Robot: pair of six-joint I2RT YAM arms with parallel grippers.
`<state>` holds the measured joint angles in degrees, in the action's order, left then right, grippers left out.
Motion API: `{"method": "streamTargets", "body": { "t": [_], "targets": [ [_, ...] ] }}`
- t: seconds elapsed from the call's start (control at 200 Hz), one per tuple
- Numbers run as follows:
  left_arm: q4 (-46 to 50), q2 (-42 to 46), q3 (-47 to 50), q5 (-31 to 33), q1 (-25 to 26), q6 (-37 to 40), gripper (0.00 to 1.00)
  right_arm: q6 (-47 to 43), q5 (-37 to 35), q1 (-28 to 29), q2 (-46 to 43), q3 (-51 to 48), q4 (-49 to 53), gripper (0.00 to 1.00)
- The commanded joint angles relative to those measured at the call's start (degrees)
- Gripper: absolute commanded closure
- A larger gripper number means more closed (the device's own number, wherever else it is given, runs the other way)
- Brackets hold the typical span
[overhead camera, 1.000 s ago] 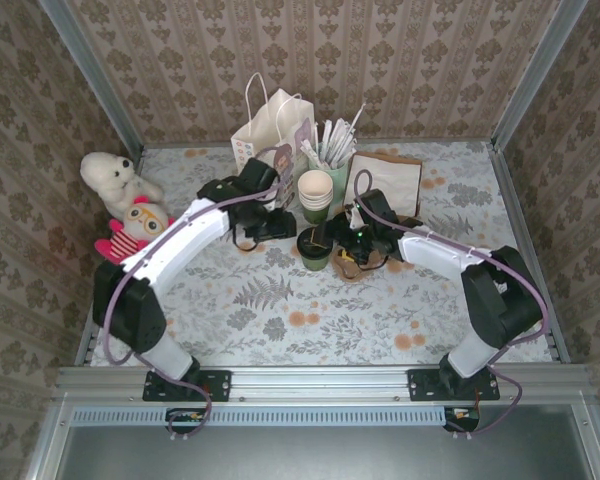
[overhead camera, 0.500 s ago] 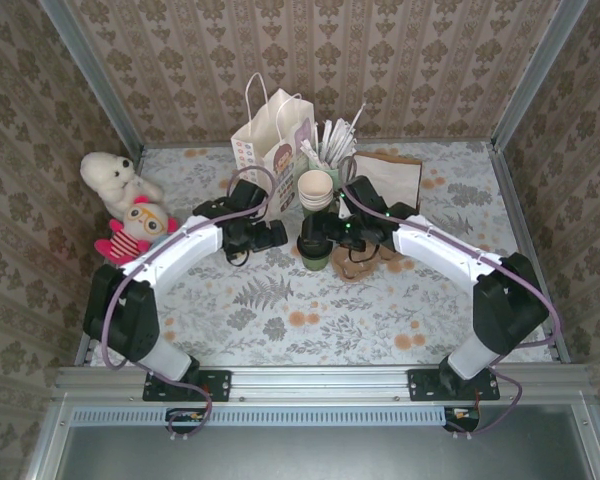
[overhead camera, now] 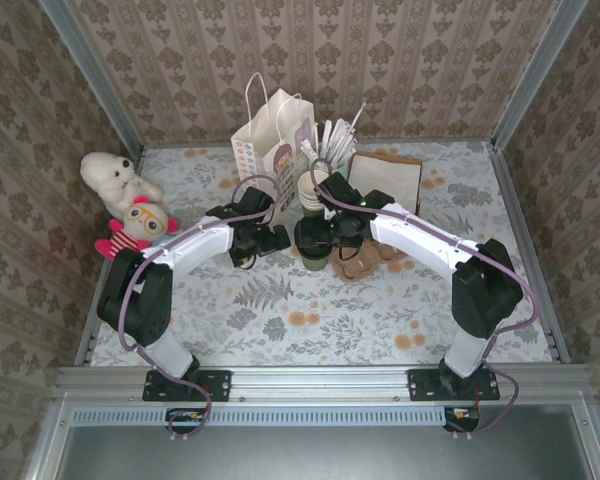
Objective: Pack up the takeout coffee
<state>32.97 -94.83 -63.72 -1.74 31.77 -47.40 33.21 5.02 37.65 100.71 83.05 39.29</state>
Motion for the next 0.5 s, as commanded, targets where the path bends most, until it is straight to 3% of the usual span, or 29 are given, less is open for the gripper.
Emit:
{"method": "streamTargets", "body": {
  "t": [0.0,0.155,0.495],
  "targets": [
    [-0.9,-0.5,0.3,-0.5,-0.3,-1.1,0.0,-1.4,-2.4,0.8,1.8,2.7,4.4,0.0],
    [-1.0,-0.5,0.7,-0.3,-0.4,-1.2,0.0,-0.8,-5.7,1.3,3.1,3.7,5.8,0.01],
    [-1.4,-1.8,0.6,-2.0,-0.3,-1.3,0.0,0.0,-6.2,2.0,6.9,3.0,6.3,0.07]
  ]
}}
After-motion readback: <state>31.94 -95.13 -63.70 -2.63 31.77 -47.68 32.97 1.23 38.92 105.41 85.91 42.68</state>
